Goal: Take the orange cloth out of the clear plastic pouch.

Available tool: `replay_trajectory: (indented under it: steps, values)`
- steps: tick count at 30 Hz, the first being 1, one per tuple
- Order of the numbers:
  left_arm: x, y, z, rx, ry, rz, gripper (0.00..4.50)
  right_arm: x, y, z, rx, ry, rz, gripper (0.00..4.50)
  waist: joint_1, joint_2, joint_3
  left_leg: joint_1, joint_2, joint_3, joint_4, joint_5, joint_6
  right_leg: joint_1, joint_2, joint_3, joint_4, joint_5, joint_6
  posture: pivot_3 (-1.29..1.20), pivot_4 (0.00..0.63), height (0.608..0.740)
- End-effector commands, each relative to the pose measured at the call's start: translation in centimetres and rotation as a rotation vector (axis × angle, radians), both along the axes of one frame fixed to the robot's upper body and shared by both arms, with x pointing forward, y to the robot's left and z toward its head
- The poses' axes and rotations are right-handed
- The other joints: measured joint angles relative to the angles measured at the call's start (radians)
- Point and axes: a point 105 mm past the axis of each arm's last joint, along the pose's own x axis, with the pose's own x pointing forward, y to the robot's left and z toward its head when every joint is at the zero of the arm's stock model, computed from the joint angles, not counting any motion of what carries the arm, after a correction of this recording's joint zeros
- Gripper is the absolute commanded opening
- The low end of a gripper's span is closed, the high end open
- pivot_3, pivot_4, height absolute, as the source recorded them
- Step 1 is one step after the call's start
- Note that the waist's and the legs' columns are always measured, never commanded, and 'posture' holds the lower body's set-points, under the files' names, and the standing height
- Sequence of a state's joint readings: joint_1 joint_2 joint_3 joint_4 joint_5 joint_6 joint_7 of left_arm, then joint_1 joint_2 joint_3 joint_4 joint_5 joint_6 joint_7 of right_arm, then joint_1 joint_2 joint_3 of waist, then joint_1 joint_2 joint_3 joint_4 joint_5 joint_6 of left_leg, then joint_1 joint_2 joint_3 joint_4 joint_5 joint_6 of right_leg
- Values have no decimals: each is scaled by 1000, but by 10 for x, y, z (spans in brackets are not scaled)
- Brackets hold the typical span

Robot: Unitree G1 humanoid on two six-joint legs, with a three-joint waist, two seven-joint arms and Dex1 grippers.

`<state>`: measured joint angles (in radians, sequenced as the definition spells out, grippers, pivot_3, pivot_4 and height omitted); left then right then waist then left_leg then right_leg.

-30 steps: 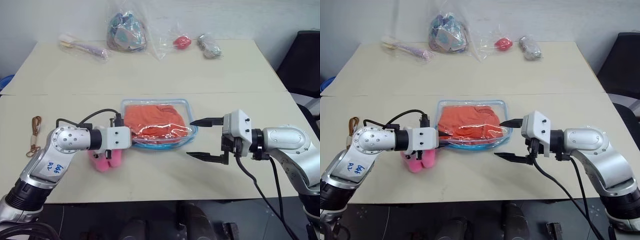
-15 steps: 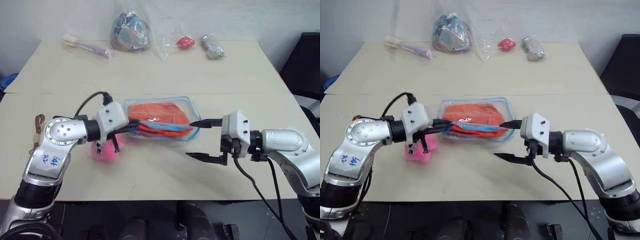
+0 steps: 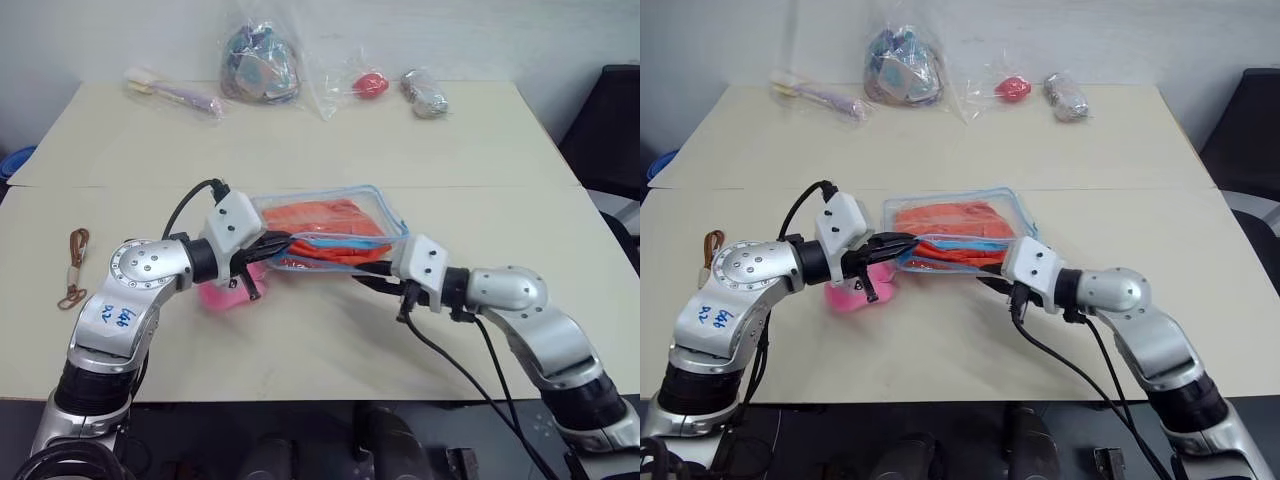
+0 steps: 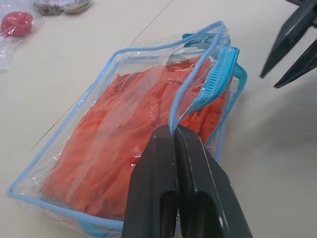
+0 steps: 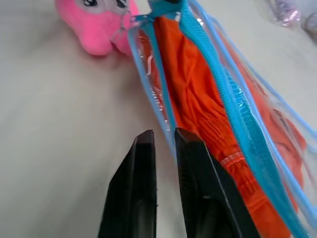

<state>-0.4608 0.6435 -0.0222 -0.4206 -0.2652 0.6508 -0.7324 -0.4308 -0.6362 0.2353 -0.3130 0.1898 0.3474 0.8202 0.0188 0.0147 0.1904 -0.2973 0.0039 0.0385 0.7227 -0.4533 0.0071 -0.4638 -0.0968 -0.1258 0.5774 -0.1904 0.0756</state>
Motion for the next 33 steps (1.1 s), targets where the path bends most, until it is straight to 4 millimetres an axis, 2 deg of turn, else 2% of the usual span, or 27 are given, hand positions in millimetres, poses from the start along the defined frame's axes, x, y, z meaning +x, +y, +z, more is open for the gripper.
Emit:
replay_trajectory:
  steps: [1,11,14,22,28,33]
  values:
    - [-7,-7,7,13,-53,-33,0,13,5,7,12,-74,-35,613,-1,0,0,0,0,0,0,0,0,0,0,0,0,0,0,0,150,740]
    - [-8,-9,5,10,-52,-31,0,31,3,-2,-40,-134,-82,613,-3,0,0,0,0,-1,1,0,0,0,0,-1,0,0,0,0,150,740]
    - [-9,-11,6,0,-55,-28,0,32,2,-10,-110,-177,-59,1205,-4,0,0,0,0,-1,1,0,0,0,0,-1,0,0,0,0,150,740]
    - [-9,-15,8,-6,-56,-30,0,38,6,-13,-174,-303,-62,3985,-12,0,0,0,0,-2,1,0,0,0,0,-1,0,0,0,0,150,740]
    - [-11,-17,7,-2,-53,-39,0,35,11,-12,-216,-368,-36,3985,-21,0,0,0,1,-2,1,0,0,0,0,-1,0,0,0,0,150,740]
    - [-14,-20,5,-10,-45,-49,0,41,14,-15,-274,-430,-42,3985,-22,0,0,0,1,-2,1,0,0,0,0,-1,0,0,0,0,150,740]
